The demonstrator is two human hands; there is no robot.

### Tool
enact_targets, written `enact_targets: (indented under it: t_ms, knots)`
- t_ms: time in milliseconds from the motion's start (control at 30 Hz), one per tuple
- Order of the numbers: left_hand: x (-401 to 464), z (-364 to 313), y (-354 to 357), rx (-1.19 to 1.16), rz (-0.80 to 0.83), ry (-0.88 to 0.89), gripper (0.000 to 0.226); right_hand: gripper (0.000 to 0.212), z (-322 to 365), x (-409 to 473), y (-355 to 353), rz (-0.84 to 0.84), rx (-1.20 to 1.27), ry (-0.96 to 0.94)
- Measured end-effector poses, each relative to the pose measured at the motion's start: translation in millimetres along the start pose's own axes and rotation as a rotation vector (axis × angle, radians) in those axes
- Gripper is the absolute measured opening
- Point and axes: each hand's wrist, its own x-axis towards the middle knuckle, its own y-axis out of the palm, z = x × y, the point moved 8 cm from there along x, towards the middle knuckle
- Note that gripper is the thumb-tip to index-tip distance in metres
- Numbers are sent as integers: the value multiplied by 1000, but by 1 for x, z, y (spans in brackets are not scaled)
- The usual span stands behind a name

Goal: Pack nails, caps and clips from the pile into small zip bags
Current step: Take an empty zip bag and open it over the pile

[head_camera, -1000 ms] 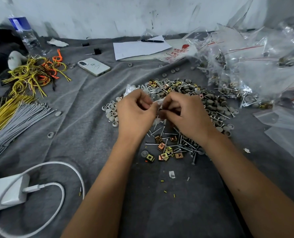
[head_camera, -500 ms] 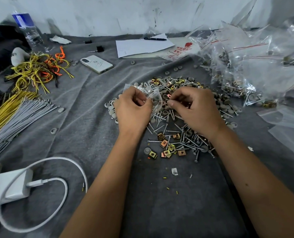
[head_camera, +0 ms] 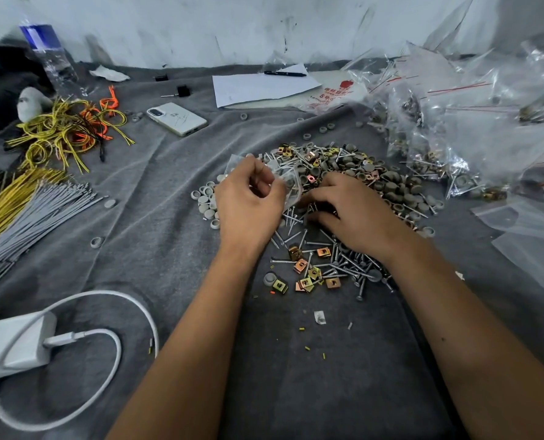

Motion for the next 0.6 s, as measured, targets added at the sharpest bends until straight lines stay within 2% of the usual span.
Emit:
enact_targets:
  t_ms: [233, 433, 600]
  knots:
    - [2, 9, -3, 67, -23, -28, 17, 15, 0, 0, -2, -21, -10, 16]
    - [2, 10, 0, 92, 5, -29, 20, 7, 0, -1, -8, -54, 125, 14]
    - [3, 11, -1, 75, 4, -38, 19, 25, -7, -4, -11, -94, 236, 59]
